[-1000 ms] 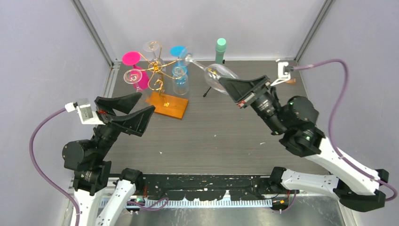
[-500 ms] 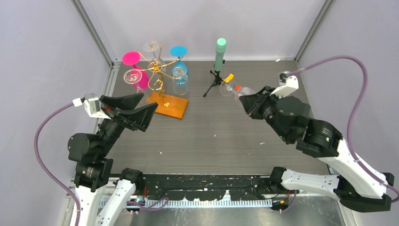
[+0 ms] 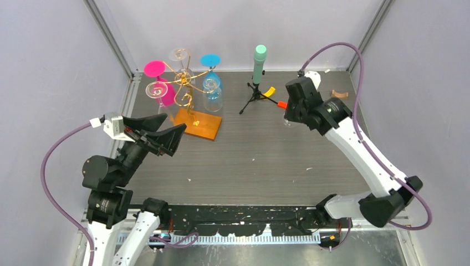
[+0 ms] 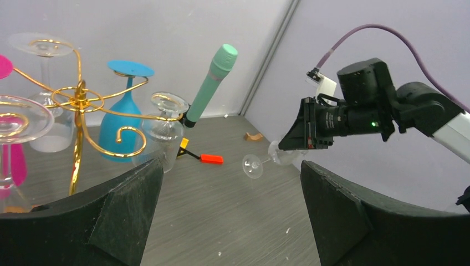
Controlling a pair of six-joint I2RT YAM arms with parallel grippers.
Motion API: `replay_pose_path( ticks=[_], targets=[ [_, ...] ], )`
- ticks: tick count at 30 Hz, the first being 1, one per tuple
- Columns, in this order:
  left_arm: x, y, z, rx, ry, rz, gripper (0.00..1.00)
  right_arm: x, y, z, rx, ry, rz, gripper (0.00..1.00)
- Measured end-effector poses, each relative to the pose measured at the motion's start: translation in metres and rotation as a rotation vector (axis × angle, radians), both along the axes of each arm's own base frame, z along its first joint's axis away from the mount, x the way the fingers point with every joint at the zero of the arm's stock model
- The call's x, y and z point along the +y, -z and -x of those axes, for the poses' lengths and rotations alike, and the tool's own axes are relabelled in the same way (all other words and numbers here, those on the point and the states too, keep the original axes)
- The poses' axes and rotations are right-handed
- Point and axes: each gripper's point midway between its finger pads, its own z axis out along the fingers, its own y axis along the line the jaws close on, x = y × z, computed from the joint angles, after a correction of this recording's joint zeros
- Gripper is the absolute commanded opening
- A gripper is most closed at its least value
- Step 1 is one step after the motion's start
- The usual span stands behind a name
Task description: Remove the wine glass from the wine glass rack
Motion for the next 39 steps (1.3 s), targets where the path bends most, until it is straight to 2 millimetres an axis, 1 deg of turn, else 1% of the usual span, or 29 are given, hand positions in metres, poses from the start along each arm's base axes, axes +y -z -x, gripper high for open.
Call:
replay_pose_path(
  ticks=[4,10,16,22,27,33,34,36,37,39],
  targets=[
    [0.003,0.006,-0.002,0.011,-0.025,-0.024,0.97,-0.026,0.024,-0.027,0.098,0.051,0.041,0.0],
    [0.007,0.017,-0.007,0.042,-0.055,-0.054,0.97,-0.049,0.055,-0.065,0.226,0.072,0.054,0.0],
    [0.012,0.028,-0.01,0.068,-0.084,-0.09,0.97,-0.049,0.079,-0.105,0.316,0.036,0.024,0.0],
    [0.017,0.034,-0.015,0.079,-0.121,-0.118,0.97,-0.043,0.088,-0.133,0.345,-0.007,-0.006,0.0],
    [0.021,0.037,-0.017,0.087,-0.144,-0.129,0.97,-0.042,0.096,-0.142,0.375,-0.027,-0.024,0.0],
    [0.024,0.04,-0.019,0.091,-0.163,-0.144,0.97,-0.044,0.106,-0.136,0.433,-0.048,-0.051,0.01],
    [0.024,0.041,-0.019,0.092,-0.164,-0.145,0.97,-0.044,0.107,-0.135,0.442,-0.051,-0.053,0.03],
    [0.024,0.041,-0.019,0.094,-0.168,-0.147,0.97,-0.044,0.11,-0.134,0.453,-0.055,-0.052,0.12],
    [0.025,0.042,-0.02,0.096,-0.169,-0.148,0.97,-0.045,0.112,-0.133,0.462,-0.056,-0.05,0.2],
    [0.025,0.043,-0.02,0.1,-0.171,-0.149,0.98,-0.045,0.115,-0.133,0.477,-0.055,-0.047,0.27]
  ],
)
